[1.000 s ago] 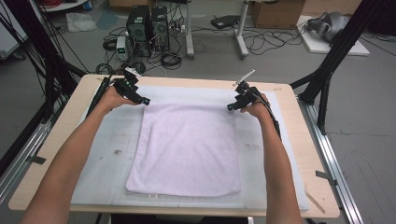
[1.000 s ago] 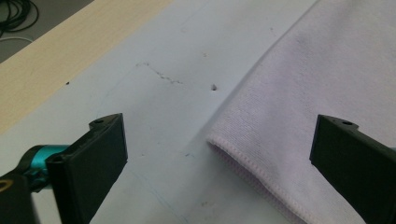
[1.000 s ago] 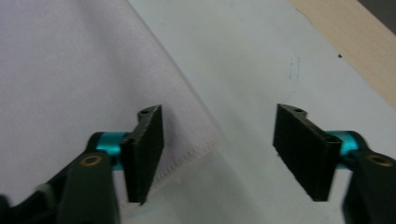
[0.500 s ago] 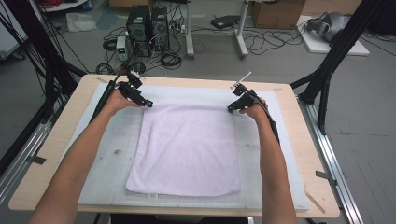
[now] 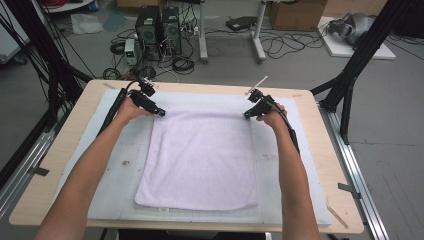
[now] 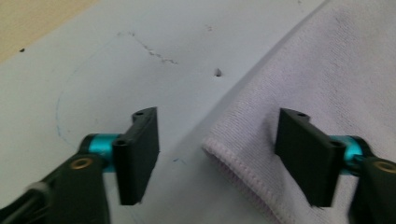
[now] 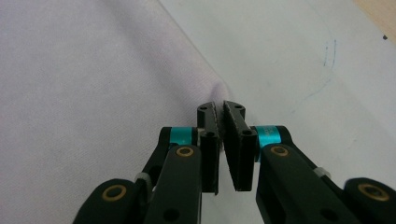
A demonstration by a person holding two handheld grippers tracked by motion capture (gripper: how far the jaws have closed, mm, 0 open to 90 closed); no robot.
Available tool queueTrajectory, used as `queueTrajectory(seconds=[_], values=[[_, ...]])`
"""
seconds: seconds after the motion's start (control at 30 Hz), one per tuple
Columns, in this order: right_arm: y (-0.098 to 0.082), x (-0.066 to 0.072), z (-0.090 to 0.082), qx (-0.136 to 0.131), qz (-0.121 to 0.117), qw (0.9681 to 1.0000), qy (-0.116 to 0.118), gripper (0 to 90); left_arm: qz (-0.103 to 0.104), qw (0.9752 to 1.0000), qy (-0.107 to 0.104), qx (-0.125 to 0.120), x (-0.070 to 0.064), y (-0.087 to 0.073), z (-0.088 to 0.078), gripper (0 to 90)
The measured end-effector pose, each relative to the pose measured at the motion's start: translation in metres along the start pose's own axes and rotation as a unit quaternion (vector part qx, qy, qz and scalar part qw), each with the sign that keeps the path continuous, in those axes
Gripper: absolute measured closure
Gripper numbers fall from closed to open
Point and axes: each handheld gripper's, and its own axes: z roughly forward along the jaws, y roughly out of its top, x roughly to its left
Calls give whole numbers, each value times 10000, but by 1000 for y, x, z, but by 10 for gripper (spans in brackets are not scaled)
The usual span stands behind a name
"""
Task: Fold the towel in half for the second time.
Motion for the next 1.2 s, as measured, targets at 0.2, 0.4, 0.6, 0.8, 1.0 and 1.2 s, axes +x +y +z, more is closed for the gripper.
queueTrajectory(seconds=[0.2,0.4,0.6,0.8,1.0,1.2], values=[[1,2,-1,22,-112,9999,-46,861,674,9975,182,99,-16,4,2,729],[1,5,-6,0,-242,9997,-16,867,773,9967,99,215,-25,6,-4,856],[0,10,-18,-102,-406,9991,36,867,822,9966,-36,14,-30,6,-26,859],[0,23,-43,-210,-636,9977,48,867,807,9964,-255,-102,-36,-3,-46,858],[-11,38,-73,-511,-875,9946,211,867,971,9933,-485,-400,-47,-12,-72,858],[-23,55,-95,-793,-1028,9912,265,866,1038,9902,-623,-700,-58,-21,-93,857]])
